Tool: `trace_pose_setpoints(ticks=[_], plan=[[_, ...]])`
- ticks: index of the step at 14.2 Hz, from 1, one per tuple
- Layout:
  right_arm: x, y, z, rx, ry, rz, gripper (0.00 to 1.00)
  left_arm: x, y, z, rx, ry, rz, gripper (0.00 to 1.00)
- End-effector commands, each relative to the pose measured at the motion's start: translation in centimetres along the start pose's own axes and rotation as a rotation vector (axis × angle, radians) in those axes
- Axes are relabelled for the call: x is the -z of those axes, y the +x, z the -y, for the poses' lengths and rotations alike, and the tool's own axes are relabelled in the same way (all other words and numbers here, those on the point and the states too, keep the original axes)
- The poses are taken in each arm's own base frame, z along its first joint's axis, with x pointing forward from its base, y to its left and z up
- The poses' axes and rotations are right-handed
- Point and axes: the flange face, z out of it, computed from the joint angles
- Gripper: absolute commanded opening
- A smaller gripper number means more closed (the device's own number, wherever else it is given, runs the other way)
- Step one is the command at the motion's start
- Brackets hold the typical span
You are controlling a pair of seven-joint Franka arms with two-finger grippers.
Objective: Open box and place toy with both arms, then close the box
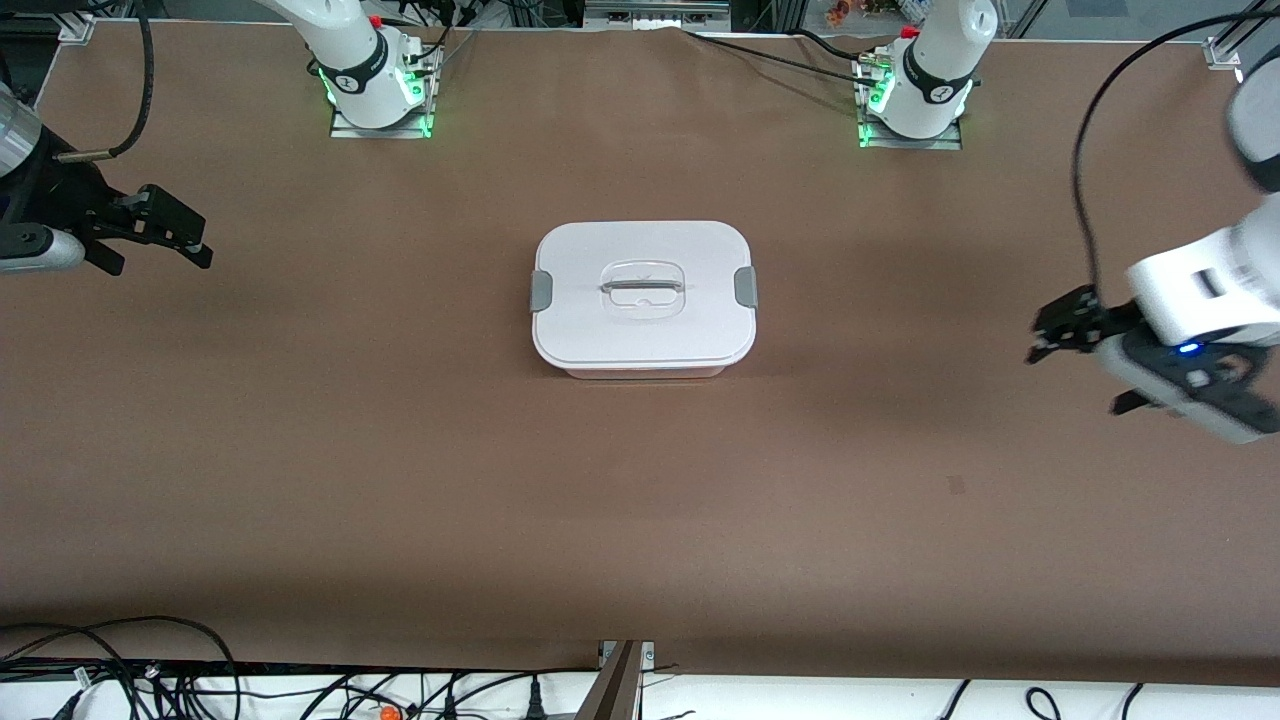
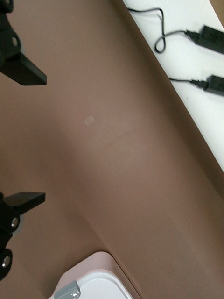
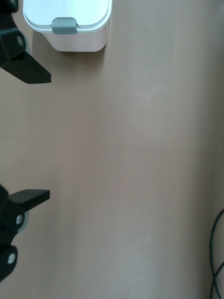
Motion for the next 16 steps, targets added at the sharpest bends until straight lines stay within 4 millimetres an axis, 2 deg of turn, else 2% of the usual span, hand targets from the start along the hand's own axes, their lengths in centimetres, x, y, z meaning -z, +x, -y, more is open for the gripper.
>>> trace_pose_setpoints(ticks=[1, 4, 6, 8, 10, 16], plan=[[0.5, 0.3, -0.2, -0.010, -0.013, -0.012, 1.00, 0.8, -3.1, 0.8, 0.143, 0.000, 0.051, 1.00], [0.7, 0.2, 0.0, -0.008, -0.010, -0.015, 1.00, 2.8, -5.0, -0.8, 0.535, -0.007, 0.135, 1.00], [0.7, 0.2, 0.0, -0.007, -0.012, -0.015, 1.00, 3.8, -6.4, -2.0, 0.692, -0.006, 0.198, 1.00], [0.7, 0.2, 0.0, -0.008, -0.010, -0.015, 1.00, 5.1, -7.1, -3.1, 0.685, -0.008, 0.213, 1.00], [0.7, 0.2, 0.0, -0.008, -0.007, -0.015, 1.00, 5.0, -6.8, -3.6, 0.682, -0.008, 0.213, 1.00], [0.8, 0.2, 0.0, -0.008, -0.002, -0.018, 1.00, 3.0, -6.1, -2.7, 0.689, -0.013, 0.247, 1.00]])
